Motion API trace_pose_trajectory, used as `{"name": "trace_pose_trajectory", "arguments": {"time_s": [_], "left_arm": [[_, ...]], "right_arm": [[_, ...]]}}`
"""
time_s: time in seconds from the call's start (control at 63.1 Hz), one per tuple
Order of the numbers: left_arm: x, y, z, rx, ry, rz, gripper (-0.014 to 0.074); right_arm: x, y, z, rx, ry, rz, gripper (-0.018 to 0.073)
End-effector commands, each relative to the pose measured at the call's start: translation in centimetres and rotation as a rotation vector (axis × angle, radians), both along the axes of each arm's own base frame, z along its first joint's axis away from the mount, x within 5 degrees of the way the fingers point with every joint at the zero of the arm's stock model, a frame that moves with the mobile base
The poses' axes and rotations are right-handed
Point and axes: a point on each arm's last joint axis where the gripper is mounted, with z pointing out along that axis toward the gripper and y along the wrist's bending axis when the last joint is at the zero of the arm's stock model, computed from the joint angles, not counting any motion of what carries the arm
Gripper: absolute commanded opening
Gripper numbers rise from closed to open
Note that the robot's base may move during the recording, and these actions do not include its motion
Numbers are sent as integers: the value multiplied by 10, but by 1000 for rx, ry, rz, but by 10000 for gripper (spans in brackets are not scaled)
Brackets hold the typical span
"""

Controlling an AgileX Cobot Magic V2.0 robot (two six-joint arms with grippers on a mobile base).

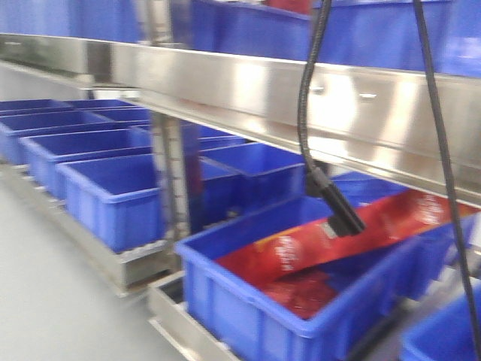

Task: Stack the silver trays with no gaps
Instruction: 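Hold the tray in both grippers while the base backs away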

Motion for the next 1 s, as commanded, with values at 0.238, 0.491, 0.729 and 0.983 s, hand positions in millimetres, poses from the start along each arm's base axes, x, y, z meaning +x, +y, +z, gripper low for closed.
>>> {"name": "trace_pose_trajectory", "arguments": {"time_s": [0.238, 0.491, 0.729, 0.983], "left_arm": [[-4, -9, 9, -92, -49, -42, -17], [-4, -9, 9, -92, -49, -42, -17], [-4, -9, 9, -92, -49, -42, -17], [-4, -9, 9, -92, -49, -42, -17]], "right_arm": [[-3, 9, 8, 51, -55, 76, -78], [-3, 9, 8, 51, -55, 76, -78], [-3, 9, 8, 51, -55, 76, -78], [-3, 9, 8, 51, -55, 76, -78]]}}
